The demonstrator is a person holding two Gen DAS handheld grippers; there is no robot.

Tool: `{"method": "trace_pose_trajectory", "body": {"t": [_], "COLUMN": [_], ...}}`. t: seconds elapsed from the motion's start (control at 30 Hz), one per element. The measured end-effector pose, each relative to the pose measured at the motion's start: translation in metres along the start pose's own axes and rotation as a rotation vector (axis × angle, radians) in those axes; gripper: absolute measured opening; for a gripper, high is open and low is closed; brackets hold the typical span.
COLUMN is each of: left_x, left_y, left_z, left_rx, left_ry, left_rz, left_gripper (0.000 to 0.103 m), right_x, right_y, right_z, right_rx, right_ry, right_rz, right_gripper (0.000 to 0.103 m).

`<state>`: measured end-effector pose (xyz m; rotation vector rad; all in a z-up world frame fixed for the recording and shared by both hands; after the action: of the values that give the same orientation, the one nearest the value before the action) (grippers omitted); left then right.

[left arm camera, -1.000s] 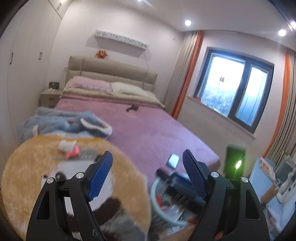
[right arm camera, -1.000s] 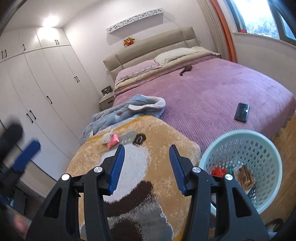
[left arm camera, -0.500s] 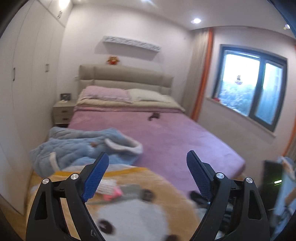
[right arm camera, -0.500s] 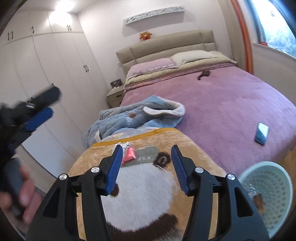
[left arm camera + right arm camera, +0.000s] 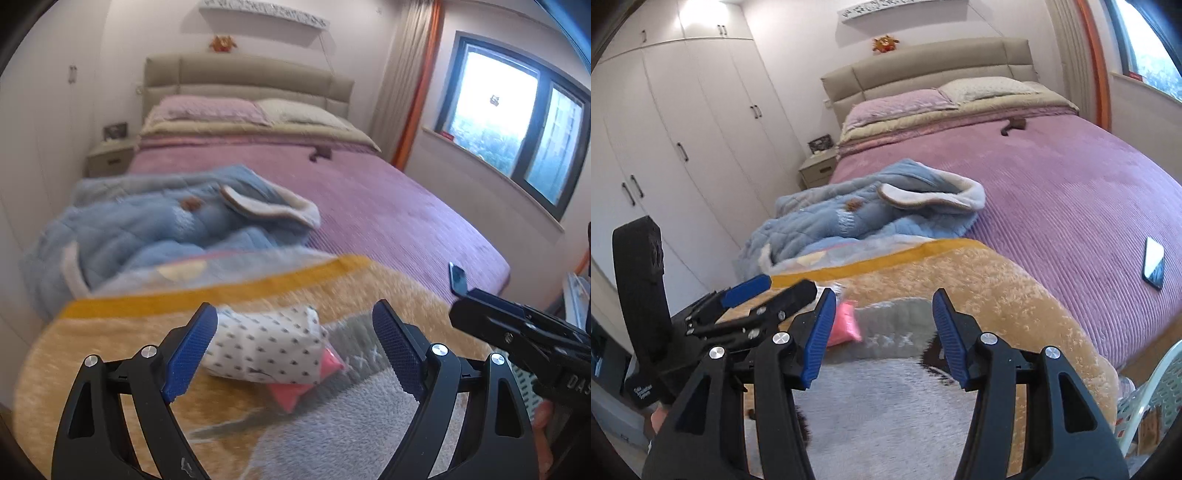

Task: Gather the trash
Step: 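Grasp the white heart-print pouch with left gripper while right gripper grasps the pink bag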

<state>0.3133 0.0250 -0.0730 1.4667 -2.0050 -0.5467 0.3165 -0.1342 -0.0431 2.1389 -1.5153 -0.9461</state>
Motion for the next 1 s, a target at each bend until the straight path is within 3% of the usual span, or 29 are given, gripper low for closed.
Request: {"method": "trace_pose_trajectory", "body": {"t": [0.07,0.27,0.53,0.7,0.87,1.0], "left_x": [-0.002,-0.006,-0.029,-0.03,-0.028,-0.033], "left_y": [-0.009,-0.034,-0.023,-0.017,-0.007,0.004], "left_z": [0.007,0.025,0.029,0.027,0.022,0.018], "left_rx": [-0.015,-0.079,-0.054,-0.046,-0.044,-0.041], "left_ry": [0.002,-0.053,0.077,0.106,0.121,0.139], "left_rz": [0.0,-0.14,0.008,0.063,0.133,0.156], "left_gripper": [0.084,0.084,0.073,0.055,0.03,0.026], "right_x": [0.013,0.036,0.014,0.003,-0.016,-0.028], "right_y": [-0.006,-0.02,-0.036,-0.038,-0.048,-0.057], "right_z": [0.002,0.007,0.016,0.018,0.021,0.025], "right_rx": [-0.002,-0.035,-0.069,-0.083,-0.12,-0.142], "right_ry": [-0.022,-0.069,0.009,0.026,0.061,0.077], "right_rz": [0.026,0.043,0.035,0.018,0.0,-0.024], "right_gripper": [0.051,0.051,0.051,0.051,0.051,0.051]}}
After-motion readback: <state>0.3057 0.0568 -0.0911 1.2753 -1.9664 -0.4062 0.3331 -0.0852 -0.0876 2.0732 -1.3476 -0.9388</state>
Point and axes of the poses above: each gripper's, at about its wrist camera, not at the fingertips, and y roughly against the way its jaws point, x to its right, z to its underside, the point moved 4 cm from there along -y, roughly the way its jaws point
